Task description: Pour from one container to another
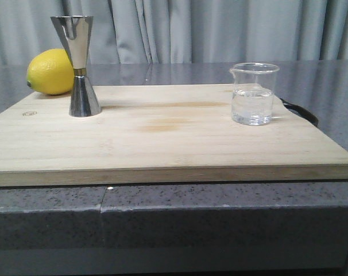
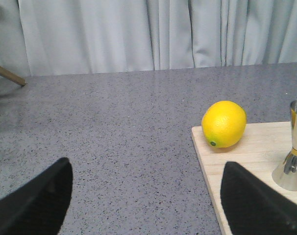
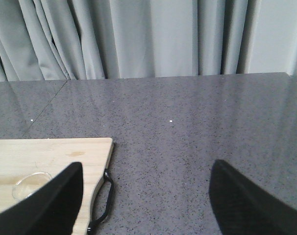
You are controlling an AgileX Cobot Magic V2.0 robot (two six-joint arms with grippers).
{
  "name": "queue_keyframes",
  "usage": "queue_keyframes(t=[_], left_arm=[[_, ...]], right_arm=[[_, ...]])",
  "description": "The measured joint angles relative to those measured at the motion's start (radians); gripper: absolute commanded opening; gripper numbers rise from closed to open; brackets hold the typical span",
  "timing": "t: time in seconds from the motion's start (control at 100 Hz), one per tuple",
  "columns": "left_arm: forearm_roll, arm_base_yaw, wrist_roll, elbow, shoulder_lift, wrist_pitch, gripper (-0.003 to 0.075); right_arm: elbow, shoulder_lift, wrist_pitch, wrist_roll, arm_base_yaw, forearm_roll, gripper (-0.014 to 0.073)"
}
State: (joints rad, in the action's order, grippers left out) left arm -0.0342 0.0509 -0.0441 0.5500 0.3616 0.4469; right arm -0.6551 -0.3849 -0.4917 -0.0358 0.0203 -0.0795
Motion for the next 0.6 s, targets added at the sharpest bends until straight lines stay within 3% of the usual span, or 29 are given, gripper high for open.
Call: queue_keyframes(t=[0.44, 0.6], left_arm=[[-0.037, 0.000, 0.000, 0.000, 0.000, 0.004, 0.0587], [-0.044, 0.000, 0.000, 0.025, 0.027, 0.103, 0.0587]], right_arm=[[0.000, 0.000, 0.000, 0.000, 0.000, -0.005, 0.0507], [-0.011, -0.007, -0.049, 0.000, 0.000, -0.007, 0.0512]])
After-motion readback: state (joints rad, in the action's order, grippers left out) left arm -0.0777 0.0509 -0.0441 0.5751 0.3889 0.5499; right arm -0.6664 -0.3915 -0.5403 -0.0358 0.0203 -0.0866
